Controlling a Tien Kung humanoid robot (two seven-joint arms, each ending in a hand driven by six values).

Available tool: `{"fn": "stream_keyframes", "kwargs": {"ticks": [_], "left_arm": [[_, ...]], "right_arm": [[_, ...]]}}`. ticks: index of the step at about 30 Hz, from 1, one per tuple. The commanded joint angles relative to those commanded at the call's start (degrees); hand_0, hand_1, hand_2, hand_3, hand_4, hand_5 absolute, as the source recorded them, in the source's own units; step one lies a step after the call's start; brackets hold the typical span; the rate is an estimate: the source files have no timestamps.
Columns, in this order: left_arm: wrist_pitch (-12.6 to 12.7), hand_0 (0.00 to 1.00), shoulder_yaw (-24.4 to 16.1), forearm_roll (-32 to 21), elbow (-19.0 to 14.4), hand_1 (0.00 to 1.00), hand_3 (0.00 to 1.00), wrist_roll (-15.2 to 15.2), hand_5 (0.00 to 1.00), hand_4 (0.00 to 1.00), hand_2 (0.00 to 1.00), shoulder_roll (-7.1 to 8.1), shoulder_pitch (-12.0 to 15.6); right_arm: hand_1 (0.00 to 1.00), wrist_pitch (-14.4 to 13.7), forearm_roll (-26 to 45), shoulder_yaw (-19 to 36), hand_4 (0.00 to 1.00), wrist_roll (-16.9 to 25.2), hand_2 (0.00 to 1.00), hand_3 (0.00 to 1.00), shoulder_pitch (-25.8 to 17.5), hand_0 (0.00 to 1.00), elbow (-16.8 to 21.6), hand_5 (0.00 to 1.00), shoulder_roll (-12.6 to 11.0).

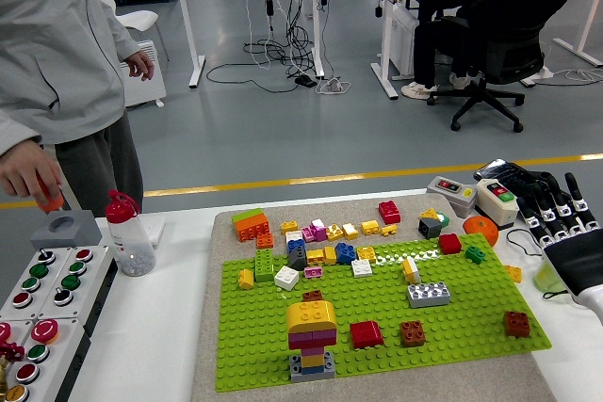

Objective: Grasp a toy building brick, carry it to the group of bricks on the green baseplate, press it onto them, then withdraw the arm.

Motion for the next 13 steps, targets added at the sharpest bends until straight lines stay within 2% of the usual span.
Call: {"fn": "stream_keyframes", "kwargs": {"ticks": [4,5,13], "left_arm": [[0.0,0.653,0.0,0.0,0.0,0.681,0.580,0.0,0.998,0.283,0.673,-0.01,0.0],[0.0,0.652,0.0,0.0,0.0,0.681,0.578,0.0,0.998,0.282,0.673,-0.01,0.0],[0.0,0.652,0.0,0.3,0.0,0.681,0.580,0.3,0.998,0.281,0.673,-0.04,0.2]], "right_arm": [[0.862,0.3,-0.9,0.0,0.759,-0.1,0.905,0.912,0.0,0.933,0.0,0.621,0.0],[0.875,0.3,-1.1,0.0,0.821,-0.1,0.935,0.962,0.0,0.938,0.0,0.595,0.0],[0.879,0.5,-2.1,-0.1,0.830,0.3,0.945,0.979,-0.2,0.940,-0.2,0.563,-0.1]]}}
